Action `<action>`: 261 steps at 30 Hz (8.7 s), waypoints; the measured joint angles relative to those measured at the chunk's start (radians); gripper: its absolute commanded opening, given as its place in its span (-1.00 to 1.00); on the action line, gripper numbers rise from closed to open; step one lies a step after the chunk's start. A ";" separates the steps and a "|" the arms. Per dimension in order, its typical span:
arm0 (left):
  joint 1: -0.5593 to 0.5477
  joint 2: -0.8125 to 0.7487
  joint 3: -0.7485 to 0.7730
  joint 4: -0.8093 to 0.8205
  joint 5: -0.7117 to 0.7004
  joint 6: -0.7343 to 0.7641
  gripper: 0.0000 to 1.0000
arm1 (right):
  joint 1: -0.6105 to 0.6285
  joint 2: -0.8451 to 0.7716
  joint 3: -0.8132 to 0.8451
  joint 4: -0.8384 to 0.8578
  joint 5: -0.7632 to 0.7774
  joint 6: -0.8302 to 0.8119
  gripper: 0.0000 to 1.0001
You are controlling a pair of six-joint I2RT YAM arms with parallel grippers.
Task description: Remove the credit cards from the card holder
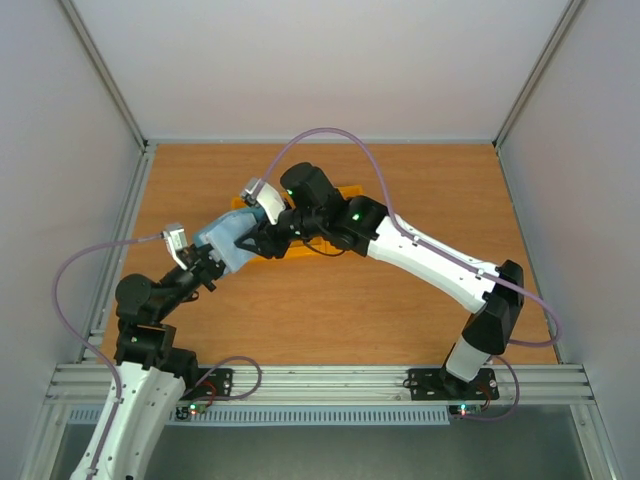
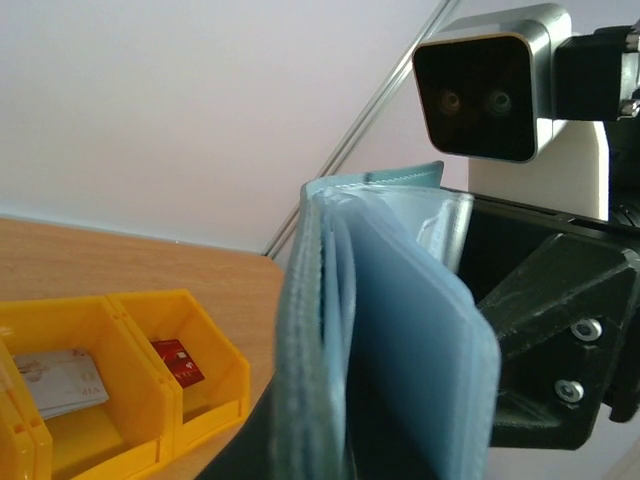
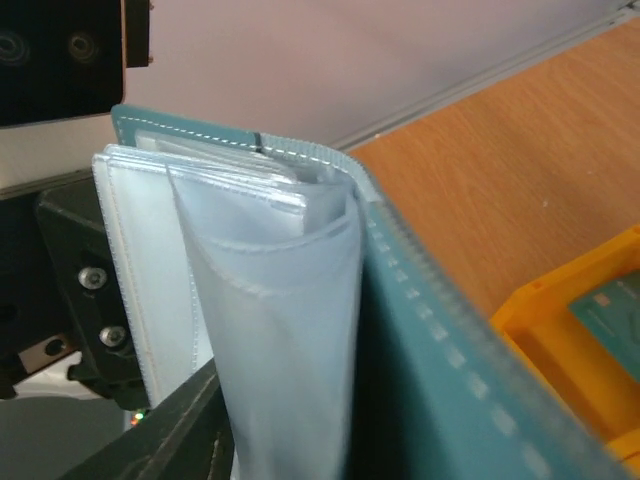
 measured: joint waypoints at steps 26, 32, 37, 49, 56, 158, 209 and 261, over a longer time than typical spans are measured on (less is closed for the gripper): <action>-0.006 -0.004 -0.003 -0.021 0.024 0.016 -1.00 | -0.042 -0.259 -0.152 -0.060 -0.002 -0.103 -0.24; -0.006 -0.004 -0.003 -0.021 0.025 0.019 -0.99 | -0.026 -0.313 -0.166 -0.054 0.040 -0.124 -0.23; -0.006 -0.006 -0.003 -0.015 0.044 0.019 -0.99 | -0.026 -0.328 -0.163 -0.033 0.002 -0.113 0.96; -0.007 -0.014 -0.003 0.053 0.151 0.053 -0.99 | -0.068 -0.145 0.008 -0.154 -0.073 -0.089 0.97; -0.006 -0.014 -0.003 0.054 0.156 0.053 -0.99 | -0.066 -0.104 0.007 -0.199 -0.193 -0.107 -0.77; -0.081 -0.010 -0.035 0.087 0.099 0.040 -1.00 | -0.011 -0.092 -0.033 -0.085 0.103 -0.094 0.07; -0.078 -0.006 -0.033 0.116 0.161 0.019 -0.53 | -0.158 -0.133 -0.086 -0.190 -0.259 -0.176 -0.98; -0.078 -0.015 -0.022 -0.100 0.129 0.199 -0.99 | -0.059 -0.131 -0.086 -0.155 0.107 -0.090 -0.42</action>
